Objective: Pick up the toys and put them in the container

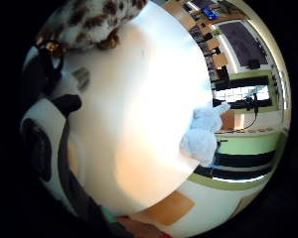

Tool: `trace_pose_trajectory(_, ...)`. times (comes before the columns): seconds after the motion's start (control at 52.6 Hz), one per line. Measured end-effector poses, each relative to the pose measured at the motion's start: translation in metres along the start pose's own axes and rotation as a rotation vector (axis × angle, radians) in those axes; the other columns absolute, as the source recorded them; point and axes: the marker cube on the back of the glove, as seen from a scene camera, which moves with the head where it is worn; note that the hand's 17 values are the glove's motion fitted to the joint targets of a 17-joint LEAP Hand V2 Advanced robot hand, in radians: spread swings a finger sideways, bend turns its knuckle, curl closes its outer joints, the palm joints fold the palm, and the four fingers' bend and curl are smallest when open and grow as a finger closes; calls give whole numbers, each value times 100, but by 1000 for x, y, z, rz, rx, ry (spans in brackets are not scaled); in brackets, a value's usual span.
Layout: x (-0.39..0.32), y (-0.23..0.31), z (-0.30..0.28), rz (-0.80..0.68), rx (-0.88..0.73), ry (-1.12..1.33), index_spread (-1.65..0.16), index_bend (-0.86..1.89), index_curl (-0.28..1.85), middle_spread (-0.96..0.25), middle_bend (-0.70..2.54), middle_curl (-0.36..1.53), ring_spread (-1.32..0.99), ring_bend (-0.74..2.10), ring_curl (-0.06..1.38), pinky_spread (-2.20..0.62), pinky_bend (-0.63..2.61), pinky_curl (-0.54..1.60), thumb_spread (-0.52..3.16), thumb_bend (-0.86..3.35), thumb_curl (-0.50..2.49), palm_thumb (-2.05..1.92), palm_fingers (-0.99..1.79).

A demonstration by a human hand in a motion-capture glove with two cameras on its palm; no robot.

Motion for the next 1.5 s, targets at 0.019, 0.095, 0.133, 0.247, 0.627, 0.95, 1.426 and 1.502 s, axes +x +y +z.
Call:
trace_pose_trajectory(0.019, 0, 0, 0, -12, 7, -10, -46, 25, 30, -43, 37, 39, -45, 87, 36, -44, 101, 33, 120, 12, 48, 44, 107)
trace_pose_trajectory(0.095, -3, -7, -2, 53, 52, -95, -46, 31, 34, -45, 41, 43, -46, 87, 37, -45, 97, 34, 110, 13, 54, 51, 115)
trace_pose_trajectory(0.133, -2, -10, -1, 69, 74, -111, -46, 37, 37, -45, 45, 45, -47, 88, 38, -45, 95, 34, 104, 13, 56, 53, 120)
trace_pose_trajectory(0.247, 3, -15, -2, 71, 87, -109, -46, 53, 46, -45, 60, 53, -46, 98, 43, -45, 89, 34, 89, 12, 64, 56, 131)
trace_pose_trajectory(0.627, 55, -19, -55, 8, 121, -50, -36, 80, 68, -34, 92, 66, -39, 116, 52, -45, 90, 39, 66, 7, 81, 54, 126)
trace_pose_trajectory(0.95, 30, -61, -136, 3, 222, -184, -32, 82, 78, -30, 98, 67, -38, 120, 52, -45, 92, 41, 58, 4, 94, 53, 121)
trace_pose_trajectory(1.426, -114, -164, -237, -160, 332, -81, -30, 79, 86, -28, 100, 66, -38, 120, 51, -45, 92, 42, 54, 1, 109, 52, 120)
trace_pose_trajectory(1.502, -136, -169, -241, -173, 334, -103, -30, 78, 87, -28, 100, 66, -37, 119, 51, -45, 92, 42, 54, 1, 112, 52, 119)
